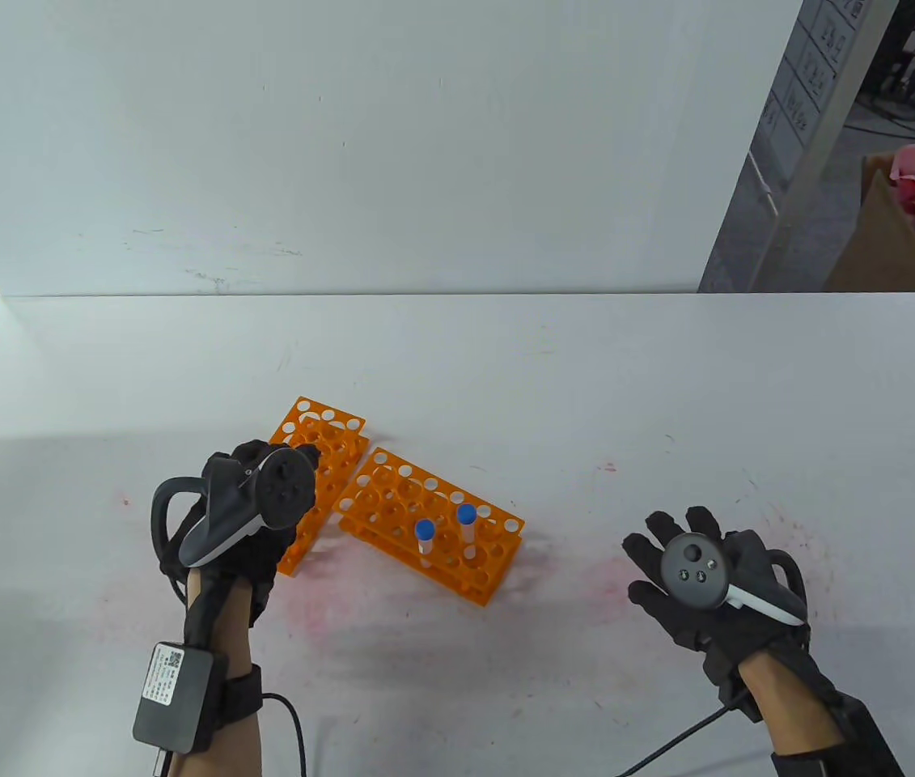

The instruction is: Transfer 4 test tubes between racks (Left hand only)

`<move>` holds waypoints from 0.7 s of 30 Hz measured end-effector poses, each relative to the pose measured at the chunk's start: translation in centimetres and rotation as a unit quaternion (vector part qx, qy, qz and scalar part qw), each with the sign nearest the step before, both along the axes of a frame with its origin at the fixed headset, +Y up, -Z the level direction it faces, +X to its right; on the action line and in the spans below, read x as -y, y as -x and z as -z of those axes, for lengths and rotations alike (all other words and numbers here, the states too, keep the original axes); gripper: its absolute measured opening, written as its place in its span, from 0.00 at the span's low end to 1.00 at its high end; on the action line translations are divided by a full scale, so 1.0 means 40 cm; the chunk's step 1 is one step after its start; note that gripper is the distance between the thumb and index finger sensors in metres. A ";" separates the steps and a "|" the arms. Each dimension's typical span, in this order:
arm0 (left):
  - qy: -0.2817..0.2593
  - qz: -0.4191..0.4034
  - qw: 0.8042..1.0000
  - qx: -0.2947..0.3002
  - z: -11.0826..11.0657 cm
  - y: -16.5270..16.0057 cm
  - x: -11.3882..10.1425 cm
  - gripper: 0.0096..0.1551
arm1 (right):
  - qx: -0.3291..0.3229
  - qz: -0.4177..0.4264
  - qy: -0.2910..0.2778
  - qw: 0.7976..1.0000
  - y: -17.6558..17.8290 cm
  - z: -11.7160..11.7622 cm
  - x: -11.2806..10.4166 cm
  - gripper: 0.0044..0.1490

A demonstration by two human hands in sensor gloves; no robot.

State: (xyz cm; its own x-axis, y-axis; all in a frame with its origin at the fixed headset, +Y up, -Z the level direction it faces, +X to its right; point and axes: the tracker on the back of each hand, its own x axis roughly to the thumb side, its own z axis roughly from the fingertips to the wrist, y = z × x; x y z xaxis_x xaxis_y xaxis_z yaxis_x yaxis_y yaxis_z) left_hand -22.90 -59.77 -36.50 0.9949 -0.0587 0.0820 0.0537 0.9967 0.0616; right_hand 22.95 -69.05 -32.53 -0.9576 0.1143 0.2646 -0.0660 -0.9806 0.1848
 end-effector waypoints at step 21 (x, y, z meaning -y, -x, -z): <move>0.011 0.032 0.998 -0.056 0.044 0.084 0.129 0.34 | 0.008 0.001 0.008 1.000 -0.005 0.007 0.014 0.40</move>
State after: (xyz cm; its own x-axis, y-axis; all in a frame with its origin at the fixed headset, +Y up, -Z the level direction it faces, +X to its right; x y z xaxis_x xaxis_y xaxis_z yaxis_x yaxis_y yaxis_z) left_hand -26.26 -64.93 -38.26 0.9921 -0.1224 -0.0264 0.1232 0.9919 0.0294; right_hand 23.14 -69.61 -32.81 -0.9615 0.1202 0.2473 -0.0708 -0.9773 0.1995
